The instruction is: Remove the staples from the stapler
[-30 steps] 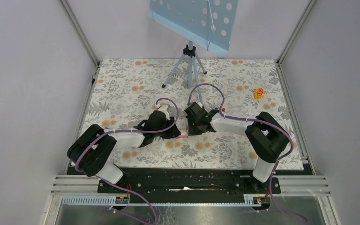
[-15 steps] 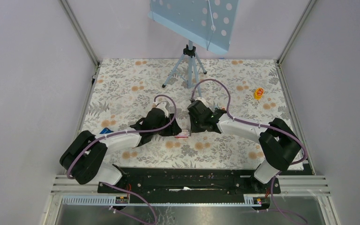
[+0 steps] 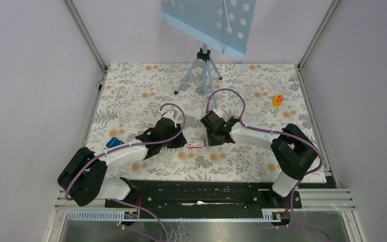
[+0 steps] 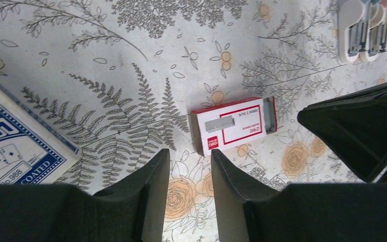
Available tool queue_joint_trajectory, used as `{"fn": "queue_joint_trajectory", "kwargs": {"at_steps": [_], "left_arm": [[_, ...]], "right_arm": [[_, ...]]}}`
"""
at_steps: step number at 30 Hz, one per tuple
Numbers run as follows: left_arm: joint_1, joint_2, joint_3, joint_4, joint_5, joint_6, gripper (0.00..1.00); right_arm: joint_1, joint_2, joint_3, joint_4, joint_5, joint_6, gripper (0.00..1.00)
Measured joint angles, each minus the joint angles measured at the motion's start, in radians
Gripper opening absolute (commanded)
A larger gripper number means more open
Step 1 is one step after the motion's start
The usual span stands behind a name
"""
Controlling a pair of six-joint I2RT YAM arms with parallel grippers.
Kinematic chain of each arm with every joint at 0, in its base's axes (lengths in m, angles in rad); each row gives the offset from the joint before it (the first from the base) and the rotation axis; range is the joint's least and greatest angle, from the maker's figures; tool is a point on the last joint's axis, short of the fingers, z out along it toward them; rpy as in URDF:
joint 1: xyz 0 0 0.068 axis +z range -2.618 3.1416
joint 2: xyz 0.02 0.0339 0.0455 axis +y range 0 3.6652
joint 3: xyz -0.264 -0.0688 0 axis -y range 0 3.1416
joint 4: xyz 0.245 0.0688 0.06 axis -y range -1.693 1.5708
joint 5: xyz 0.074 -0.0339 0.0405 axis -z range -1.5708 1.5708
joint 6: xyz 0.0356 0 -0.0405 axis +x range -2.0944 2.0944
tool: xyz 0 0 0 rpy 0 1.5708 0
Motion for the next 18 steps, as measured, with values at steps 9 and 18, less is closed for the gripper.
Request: {"fn": "queue_joint_trajectory", "kwargs": {"at_steps": [9, 18], "left_arm": [[-0.025, 0.051, -0.012, -0.009, -0.018, 0.000, 0.24], [-0.081, 0.092, -0.016, -0.010, -0.029, -0.008, 0.09]], "right_arm": [[0.000, 0.039, 0.001, -0.002, -0.024, 0.002, 0.00], [0.000, 0.046, 0.001, 0.012, -0.029, 0.024, 0.00]]}}
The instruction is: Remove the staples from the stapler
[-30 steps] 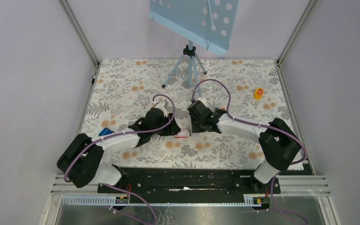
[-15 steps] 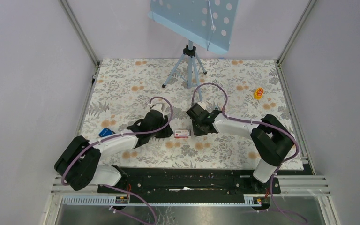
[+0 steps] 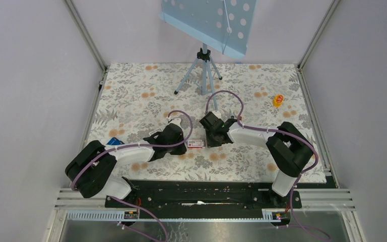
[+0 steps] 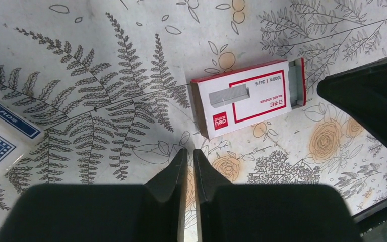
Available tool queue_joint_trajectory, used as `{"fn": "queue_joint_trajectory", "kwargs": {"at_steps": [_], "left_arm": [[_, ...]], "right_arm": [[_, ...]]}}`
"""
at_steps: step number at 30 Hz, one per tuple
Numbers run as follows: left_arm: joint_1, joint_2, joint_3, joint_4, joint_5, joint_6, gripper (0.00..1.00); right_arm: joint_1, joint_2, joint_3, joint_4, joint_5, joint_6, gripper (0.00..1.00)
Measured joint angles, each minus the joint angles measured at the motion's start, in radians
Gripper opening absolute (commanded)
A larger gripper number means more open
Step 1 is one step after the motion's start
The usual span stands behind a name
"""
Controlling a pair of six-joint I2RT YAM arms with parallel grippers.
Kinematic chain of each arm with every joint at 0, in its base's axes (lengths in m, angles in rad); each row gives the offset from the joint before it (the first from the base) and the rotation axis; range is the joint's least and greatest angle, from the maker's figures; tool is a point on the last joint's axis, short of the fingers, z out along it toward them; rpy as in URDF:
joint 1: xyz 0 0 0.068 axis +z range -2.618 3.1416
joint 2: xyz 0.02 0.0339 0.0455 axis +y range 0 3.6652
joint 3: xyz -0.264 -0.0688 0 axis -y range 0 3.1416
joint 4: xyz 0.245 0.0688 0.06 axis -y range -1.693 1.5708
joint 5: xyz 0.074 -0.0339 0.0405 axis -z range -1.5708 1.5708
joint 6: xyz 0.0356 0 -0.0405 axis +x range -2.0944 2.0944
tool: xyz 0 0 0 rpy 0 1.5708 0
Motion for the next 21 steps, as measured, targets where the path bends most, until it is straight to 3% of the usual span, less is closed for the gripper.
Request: {"fn": "queue_joint_trajectory", "kwargs": {"at_steps": [10, 21], "left_arm": [[-0.009, 0.027, 0.008, 0.023, -0.041, -0.004, 0.00], [-0.021, 0.049, 0.021, 0.042, -0.055, -0.007, 0.00]], "right_arm": [[0.000, 0.000, 0.000, 0.016, 0.000, 0.009, 0.00], [0.000, 0.016, -0.001, 0.027, -0.022, 0.023, 0.00]]}}
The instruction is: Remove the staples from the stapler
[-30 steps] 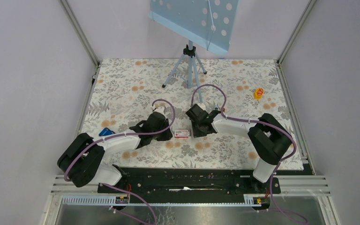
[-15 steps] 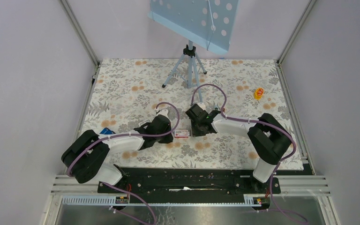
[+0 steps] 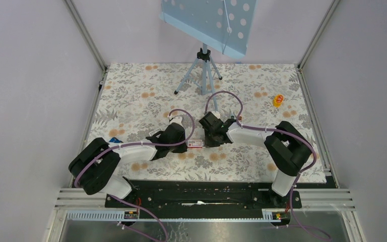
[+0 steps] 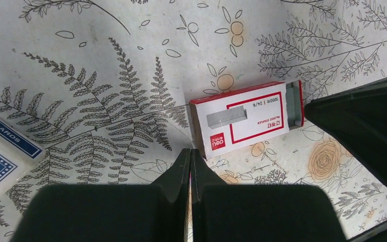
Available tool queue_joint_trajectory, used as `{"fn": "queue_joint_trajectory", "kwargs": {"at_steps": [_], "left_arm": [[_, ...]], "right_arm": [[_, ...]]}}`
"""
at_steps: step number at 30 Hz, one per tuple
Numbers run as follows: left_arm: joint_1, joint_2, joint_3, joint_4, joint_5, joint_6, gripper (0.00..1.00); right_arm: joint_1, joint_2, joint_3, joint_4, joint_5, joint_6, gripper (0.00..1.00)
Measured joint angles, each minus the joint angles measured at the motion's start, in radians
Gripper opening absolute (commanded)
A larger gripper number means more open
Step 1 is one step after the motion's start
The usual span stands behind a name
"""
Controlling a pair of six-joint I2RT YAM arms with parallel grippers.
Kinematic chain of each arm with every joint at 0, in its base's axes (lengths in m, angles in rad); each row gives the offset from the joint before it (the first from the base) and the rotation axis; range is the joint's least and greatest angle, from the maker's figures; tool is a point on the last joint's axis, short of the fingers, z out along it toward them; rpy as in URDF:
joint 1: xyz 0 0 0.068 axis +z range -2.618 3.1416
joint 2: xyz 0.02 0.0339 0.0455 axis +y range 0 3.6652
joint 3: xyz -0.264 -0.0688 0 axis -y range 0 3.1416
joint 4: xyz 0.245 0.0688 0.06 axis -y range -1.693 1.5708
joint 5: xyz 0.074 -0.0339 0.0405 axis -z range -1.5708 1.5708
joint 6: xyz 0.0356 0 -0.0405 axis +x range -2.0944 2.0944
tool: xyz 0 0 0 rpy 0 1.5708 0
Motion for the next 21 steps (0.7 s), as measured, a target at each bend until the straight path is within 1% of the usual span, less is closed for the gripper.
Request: {"fn": "queue_joint_trajectory", "kwargs": {"at_steps": [21], "left_arm": [[-0.014, 0.006, 0.006, -0.001, -0.019, -0.013, 0.00]], "right_arm": [[0.000, 0.026, 0.002, 0.086, -0.107, 0.017, 0.00]]}}
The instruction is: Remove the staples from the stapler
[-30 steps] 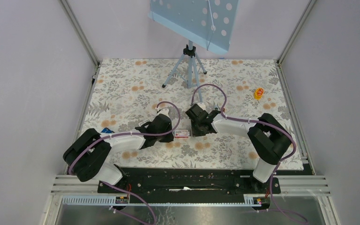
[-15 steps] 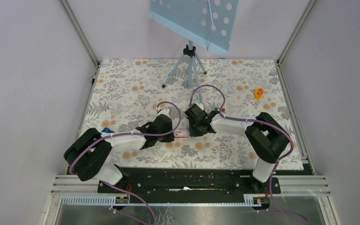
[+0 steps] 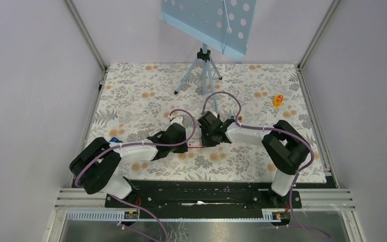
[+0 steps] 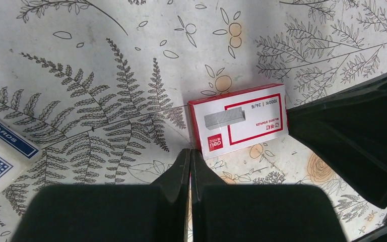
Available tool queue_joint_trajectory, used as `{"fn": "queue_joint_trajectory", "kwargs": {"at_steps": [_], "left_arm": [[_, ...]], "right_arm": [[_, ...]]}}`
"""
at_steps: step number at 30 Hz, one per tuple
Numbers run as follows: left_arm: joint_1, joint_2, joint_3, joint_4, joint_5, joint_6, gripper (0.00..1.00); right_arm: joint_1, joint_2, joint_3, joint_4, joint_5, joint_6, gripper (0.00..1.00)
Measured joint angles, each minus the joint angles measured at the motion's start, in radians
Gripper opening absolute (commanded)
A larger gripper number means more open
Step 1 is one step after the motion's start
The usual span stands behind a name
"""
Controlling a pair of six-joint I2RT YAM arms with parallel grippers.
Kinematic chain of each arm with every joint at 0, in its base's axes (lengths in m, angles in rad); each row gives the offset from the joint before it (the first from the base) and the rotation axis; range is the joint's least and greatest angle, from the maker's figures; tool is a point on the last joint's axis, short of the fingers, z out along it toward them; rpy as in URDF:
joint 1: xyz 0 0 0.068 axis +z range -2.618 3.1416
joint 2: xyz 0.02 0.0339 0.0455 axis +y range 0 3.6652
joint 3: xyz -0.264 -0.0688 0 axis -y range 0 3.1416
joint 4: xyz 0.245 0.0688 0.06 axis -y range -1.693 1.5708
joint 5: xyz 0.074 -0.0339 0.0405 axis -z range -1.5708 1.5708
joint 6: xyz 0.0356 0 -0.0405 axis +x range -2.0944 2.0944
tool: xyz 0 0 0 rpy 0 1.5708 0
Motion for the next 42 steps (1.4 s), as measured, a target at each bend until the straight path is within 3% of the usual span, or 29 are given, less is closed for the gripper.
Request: {"fn": "queue_joint_trajectory", "kwargs": {"at_steps": [13, 17, 24, 28, 32, 36, 39, 42], "left_arm": [[-0.016, 0.015, 0.032, -0.044, -0.028, -0.001, 0.00], [-0.021, 0.015, 0.047, -0.083, -0.053, -0.014, 0.07], [0.000, -0.039, 0.059, -0.206, -0.115, -0.035, 0.30], [0.045, -0.125, 0.063, -0.259, -0.129, -0.031, 0.39], [0.111, -0.233, 0.063, -0.273, -0.124, -0.024, 0.49], [0.183, -0.325, 0.064, -0.273, -0.113, -0.016, 0.61], [0.235, -0.378, 0.064, -0.279, -0.095, -0.005, 0.75], [0.273, -0.421, 0.064, -0.293, -0.086, 0.008, 0.89]], "right_arm": [[-0.003, 0.001, 0.000, 0.004, -0.010, 0.029, 0.00], [0.000, -0.004, 0.000, -0.004, 0.037, 0.027, 0.00], [0.001, -0.114, -0.046, -0.130, 0.273, -0.026, 0.00], [-0.016, -0.205, -0.090, -0.156, 0.308, -0.069, 0.07], [-0.122, -0.325, -0.182, -0.089, 0.141, -0.107, 0.14], [-0.296, -0.441, -0.290, 0.058, -0.126, -0.089, 0.20], [-0.410, -0.500, -0.356, 0.169, -0.292, -0.040, 0.36], [-0.504, -0.560, -0.405, 0.241, -0.395, 0.011, 0.59]]}}
